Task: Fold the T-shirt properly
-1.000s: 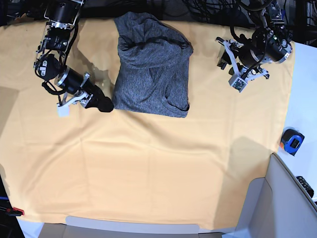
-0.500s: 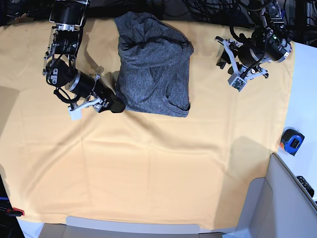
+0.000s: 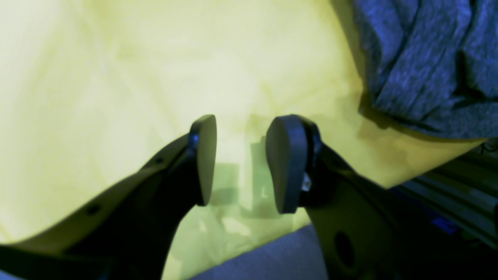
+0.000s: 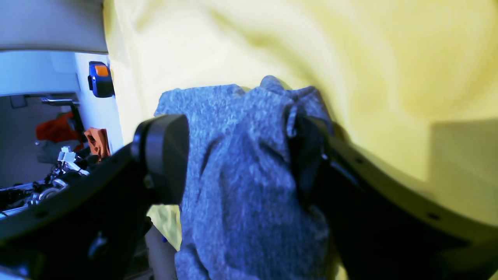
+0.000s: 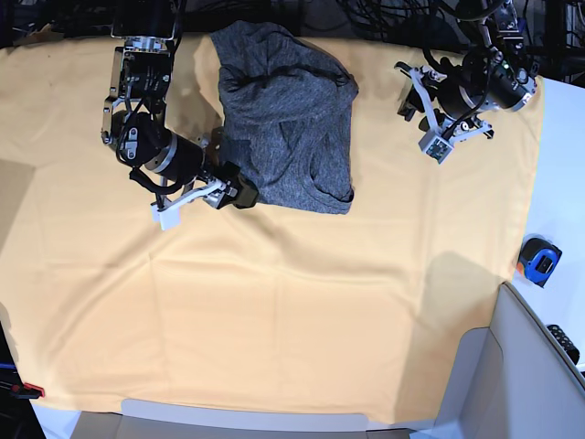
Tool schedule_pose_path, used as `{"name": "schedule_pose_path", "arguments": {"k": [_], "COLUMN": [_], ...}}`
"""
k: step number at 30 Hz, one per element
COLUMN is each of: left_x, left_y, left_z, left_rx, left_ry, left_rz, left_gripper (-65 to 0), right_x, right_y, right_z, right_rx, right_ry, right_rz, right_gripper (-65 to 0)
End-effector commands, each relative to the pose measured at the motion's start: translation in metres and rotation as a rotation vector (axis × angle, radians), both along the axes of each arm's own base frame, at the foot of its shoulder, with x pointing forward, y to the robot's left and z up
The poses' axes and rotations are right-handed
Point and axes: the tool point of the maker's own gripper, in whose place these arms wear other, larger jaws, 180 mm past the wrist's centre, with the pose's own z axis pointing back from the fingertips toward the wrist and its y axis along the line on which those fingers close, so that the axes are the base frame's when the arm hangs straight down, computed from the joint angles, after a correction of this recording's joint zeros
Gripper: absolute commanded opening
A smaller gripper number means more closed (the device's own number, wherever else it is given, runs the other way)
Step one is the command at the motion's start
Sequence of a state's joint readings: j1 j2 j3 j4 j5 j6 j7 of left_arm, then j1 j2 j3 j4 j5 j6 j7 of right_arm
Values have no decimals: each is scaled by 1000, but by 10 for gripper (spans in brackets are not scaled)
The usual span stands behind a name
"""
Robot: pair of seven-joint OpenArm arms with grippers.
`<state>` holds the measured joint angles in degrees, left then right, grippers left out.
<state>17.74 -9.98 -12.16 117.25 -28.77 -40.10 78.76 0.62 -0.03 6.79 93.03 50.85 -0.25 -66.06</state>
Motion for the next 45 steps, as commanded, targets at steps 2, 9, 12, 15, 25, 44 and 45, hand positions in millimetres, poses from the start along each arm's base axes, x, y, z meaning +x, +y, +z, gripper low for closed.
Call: {"name": "schedule_pose_path", "arguments": {"k": [2,9,12,15,25,44,45], "left_x": [5,4,4,4,4,1,2], "left_y": [0,0,0,0,0,-5,-13], "left_z": [7,7,6,6,6,6,8], "left_rx": [-3,-3,-3,-3,-3,-30,-72], "left_ry": [-29,-29,-28,-28,-28,-7,-14], "left_rz": [-1,-1,-1,-1,-2,-9,-14], "left_gripper": [-409,-409,-409,-409,-409,-406,-405], "right_x": [8,0,-2,-1,-3,-15,-16], "right_y": [3,-17,-24,-27,-29,14,14], "right_z": [14,5,5,11,0,-13,-15], "right_rx": [18,-40,-59,-62,-115,-93,-94], "right_ry": [-42,-24,-28,-21,12,57,66], "right_rz": [5,4,1,-36,-47,78,79], "right_gripper": [-256,-256,-256,-256,-256,-607,-650]}}
